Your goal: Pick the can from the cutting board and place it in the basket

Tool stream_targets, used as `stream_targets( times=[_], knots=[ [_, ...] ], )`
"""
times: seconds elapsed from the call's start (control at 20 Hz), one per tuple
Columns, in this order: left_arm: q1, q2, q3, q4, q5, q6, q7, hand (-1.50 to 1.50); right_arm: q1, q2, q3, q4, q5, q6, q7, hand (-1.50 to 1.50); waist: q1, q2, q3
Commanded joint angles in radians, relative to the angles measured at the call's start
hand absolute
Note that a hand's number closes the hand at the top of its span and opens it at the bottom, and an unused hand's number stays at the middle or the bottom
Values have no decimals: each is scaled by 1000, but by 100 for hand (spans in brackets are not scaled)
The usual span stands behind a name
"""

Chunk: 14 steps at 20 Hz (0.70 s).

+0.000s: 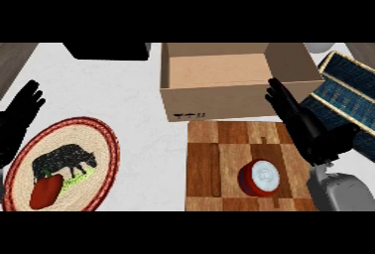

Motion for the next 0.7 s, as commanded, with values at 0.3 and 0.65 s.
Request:
stream_targets(
  times=[0.3,0.65],
  knots=[
    [-45,-103,-54,35,8,12,40,0,-337,-128,24,-91,-74,412,-255,150,33,12,19],
    [-71,-96,-26,29,7,39,113,0,-50,58,299,-282,293,241,-489,-150,-18,2,23]
  ],
)
